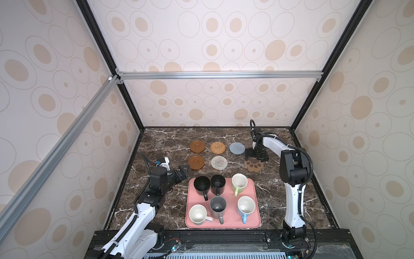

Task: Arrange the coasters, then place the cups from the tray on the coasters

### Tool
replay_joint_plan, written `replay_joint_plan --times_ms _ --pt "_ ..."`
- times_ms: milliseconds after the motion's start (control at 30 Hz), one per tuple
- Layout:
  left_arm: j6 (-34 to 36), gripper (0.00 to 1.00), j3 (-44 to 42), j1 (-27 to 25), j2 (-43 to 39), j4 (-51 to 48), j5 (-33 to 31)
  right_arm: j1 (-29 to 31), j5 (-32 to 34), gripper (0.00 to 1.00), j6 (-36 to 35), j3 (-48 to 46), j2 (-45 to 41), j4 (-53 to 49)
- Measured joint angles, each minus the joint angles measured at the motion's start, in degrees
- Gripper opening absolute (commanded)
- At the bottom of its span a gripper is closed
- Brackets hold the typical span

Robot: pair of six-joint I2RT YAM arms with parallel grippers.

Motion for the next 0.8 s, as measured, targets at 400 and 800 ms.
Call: replay_joint_plan --times_ms 400,800 --pt "0.0 1.00 0.0 0.0 0.5 0.0 0.0 4.5 -2.0 0.98 4.0 -0.6 -0.3 -0.7" --pt "0.0 1.00 0.0 0.0 0.9 0.0 0.0 6.9 -2.6 0.97 7.8 2.3 1.4 -2.7"
